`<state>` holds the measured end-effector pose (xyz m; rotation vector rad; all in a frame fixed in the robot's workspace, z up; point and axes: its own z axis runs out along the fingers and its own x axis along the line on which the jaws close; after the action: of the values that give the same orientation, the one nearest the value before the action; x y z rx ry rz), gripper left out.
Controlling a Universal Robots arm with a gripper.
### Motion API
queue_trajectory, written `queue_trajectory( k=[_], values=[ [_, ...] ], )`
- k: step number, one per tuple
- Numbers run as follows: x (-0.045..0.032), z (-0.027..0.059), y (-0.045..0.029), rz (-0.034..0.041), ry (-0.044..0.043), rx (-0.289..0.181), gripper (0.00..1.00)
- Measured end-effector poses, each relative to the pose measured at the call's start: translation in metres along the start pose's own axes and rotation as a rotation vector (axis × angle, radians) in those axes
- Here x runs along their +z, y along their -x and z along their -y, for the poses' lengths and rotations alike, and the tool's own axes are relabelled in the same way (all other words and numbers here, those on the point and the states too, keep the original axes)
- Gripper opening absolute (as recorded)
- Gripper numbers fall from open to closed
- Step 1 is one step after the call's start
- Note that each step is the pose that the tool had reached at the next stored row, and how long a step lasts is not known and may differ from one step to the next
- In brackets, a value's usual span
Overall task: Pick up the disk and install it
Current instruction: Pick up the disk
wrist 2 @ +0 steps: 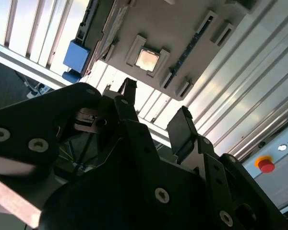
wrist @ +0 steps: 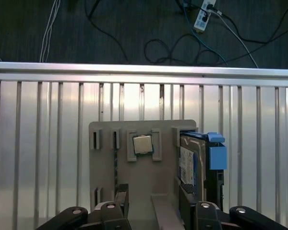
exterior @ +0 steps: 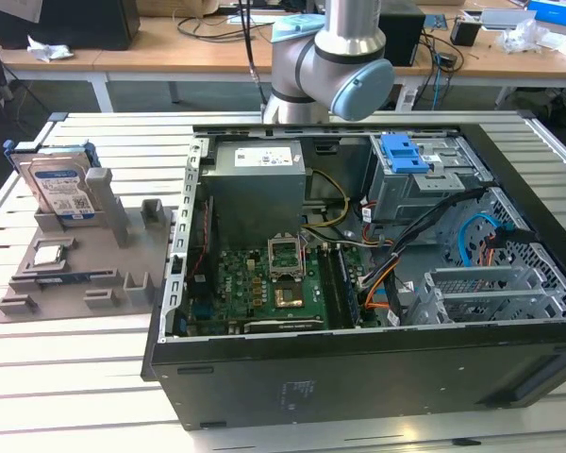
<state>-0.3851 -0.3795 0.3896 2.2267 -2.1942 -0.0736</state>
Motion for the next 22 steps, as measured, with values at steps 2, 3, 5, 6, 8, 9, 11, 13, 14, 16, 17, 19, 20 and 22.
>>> queue_trajectory(
  k=[2,3,5,6,8,9,11,13,14,16,17,19,20,22],
  values=[
    [0.0025,0.0001,0.0018,0.0001,0.0000,0.005,0.54],
    [0.0040,0.0002,0.0026,0.0003,0.0000,0.009,0.54],
    [0.0080,0.0004,0.0041,0.0009,-0.0003,0.020,0.54],
    [0.0095,0.0005,0.0046,0.0011,-0.0001,0.026,0.54],
    [0.0124,0.0007,0.0069,0.0014,-0.0002,0.034,0.54],
    [0.0135,0.0007,0.0088,0.0014,-0.0002,0.035,0.54],
    [0.0157,0.0010,0.0155,0.0016,-0.0004,0.035,0.54],
    [0.0204,0.0014,0.0358,0.0015,-0.0004,0.035,0.54],
    [0.0215,0.0015,0.0406,0.0014,-0.0003,0.035,0.54],
    [0.0246,0.0018,0.0492,0.0016,-0.0003,0.035,0.54],
    [0.0262,0.0018,0.0515,0.0015,-0.0003,0.035,0.54],
    [0.0315,0.0018,0.0580,0.0016,-0.0005,0.035,0.54],
    [0.0339,0.0018,0.0605,0.0015,-0.0003,0.035,0.54],
    [0.0377,0.0017,0.0637,0.0017,-0.0006,0.035,0.54]
  ],
)
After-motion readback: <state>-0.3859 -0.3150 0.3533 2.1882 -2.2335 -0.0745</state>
